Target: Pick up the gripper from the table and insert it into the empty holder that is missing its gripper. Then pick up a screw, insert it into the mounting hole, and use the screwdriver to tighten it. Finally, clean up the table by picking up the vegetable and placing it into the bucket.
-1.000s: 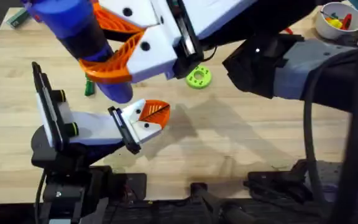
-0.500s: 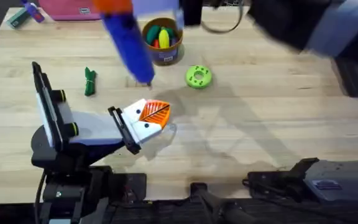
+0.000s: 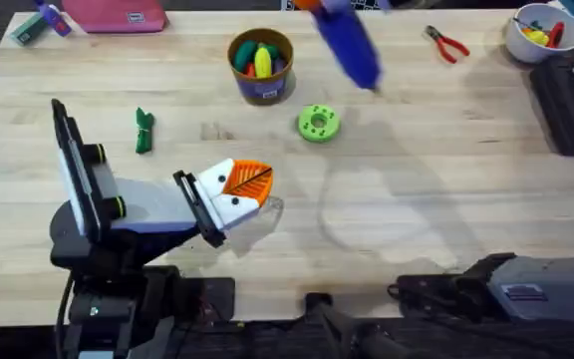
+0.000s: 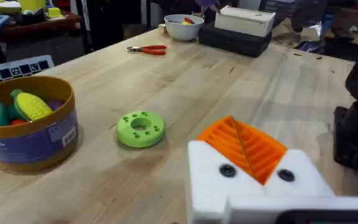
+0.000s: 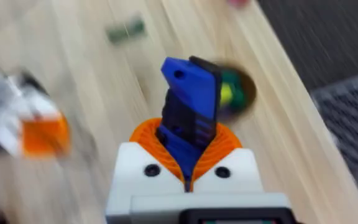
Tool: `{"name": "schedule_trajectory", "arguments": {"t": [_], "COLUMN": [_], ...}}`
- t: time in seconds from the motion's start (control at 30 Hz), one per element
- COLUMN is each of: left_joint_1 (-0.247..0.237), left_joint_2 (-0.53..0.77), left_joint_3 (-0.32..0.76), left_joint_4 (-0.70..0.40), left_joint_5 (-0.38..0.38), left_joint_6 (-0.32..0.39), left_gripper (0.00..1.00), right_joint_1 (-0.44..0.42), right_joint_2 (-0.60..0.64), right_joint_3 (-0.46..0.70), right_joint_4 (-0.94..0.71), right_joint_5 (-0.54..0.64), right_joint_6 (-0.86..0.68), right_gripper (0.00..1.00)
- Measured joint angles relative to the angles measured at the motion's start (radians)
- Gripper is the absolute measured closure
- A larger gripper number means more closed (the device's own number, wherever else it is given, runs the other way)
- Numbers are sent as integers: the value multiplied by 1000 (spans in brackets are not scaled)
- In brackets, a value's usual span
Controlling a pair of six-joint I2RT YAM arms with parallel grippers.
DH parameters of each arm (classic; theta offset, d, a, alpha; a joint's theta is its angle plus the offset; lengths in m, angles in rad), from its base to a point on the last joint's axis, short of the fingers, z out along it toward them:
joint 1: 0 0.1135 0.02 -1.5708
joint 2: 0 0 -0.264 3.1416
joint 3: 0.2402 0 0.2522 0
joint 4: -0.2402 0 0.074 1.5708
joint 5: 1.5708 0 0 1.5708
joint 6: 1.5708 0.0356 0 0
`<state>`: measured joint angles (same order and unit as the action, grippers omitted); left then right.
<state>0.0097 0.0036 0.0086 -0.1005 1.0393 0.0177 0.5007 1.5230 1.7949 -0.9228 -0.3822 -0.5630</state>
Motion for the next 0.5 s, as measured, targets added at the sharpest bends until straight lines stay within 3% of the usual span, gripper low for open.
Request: {"name": "schedule_trajectory", "arguments": {"t": [0.23,0.5], "left_joint_1": [0,0], "left_joint_2": [0,0], "left_joint_3": [0,0], "left_joint_4": [0,0], "left_joint_5": [0,0], "left_joint_6": [0,0], "left_gripper": [990,990], "right_joint_1": [-20,-74], "right_joint_2": [26,143], "right_joint_3": [1,-68], "right_joint_4": [-279,-261], "right_joint_5": [296,435], "right_joint_6": [-312,-419], "right_gripper": [978,978]}}
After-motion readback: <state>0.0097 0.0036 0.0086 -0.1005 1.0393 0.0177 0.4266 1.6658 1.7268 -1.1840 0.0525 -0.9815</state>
